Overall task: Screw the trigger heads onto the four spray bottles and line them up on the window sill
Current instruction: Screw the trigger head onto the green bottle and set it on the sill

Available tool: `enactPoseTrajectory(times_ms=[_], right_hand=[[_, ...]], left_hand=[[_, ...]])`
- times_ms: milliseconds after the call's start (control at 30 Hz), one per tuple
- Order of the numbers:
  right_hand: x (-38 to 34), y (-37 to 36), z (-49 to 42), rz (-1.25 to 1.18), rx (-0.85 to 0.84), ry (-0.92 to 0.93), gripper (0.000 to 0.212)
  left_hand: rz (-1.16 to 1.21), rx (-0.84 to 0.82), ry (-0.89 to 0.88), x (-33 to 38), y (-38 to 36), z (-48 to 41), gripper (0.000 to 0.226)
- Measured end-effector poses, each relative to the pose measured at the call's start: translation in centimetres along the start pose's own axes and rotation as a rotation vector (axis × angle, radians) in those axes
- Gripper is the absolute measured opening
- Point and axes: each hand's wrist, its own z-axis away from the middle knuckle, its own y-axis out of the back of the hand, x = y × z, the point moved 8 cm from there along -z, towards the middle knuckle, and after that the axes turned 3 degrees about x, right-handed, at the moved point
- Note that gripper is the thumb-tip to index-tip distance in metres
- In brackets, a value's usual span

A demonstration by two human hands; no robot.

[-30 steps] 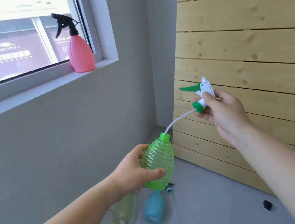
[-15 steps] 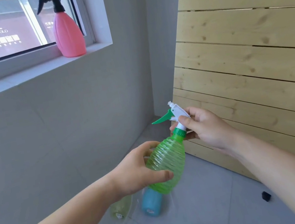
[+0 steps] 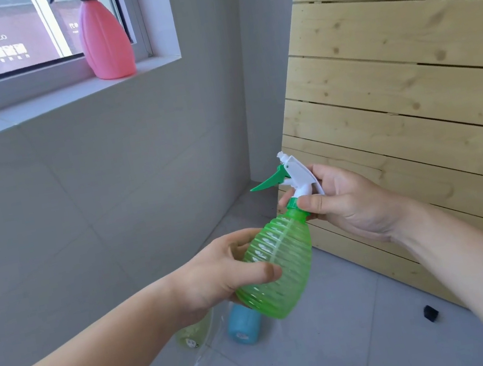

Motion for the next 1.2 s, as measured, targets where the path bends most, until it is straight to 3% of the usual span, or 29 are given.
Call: enactPoseTrajectory(times_ms=[267, 567, 733, 1000, 1200], right_hand=[[-0.5, 0.1, 0.6, -0.056, -0.008, 0.04, 0.044], [-1.0, 0.4, 1.0, -0.033, 0.0, 0.058, 0.048], [-0.5, 0.0, 1.2, -0.061, -0.03, 0.008, 0.049], [-0.5, -0.4, 1.1, -0.051, -0.061, -0.016, 0.046], [0.3, -0.1, 0.8, 0.197, 0.185, -0.015, 0.032]], left_hand=[[0.115, -0.111, 0.027, -0.2, -1.0, -0.2, 0.071], [0.257, -0.162, 0.113, -1.1, -2.0, 0.0, 0.07], [0.204, -0.154, 0.057, -0.5, -2.5, 0.1, 0.056], [0.074, -0.044, 0.008, -0.1, -1.8, 0.2, 0.056], [-0.054, 0.064, -0.02, 0.3, -1.3, 0.1, 0.055]])
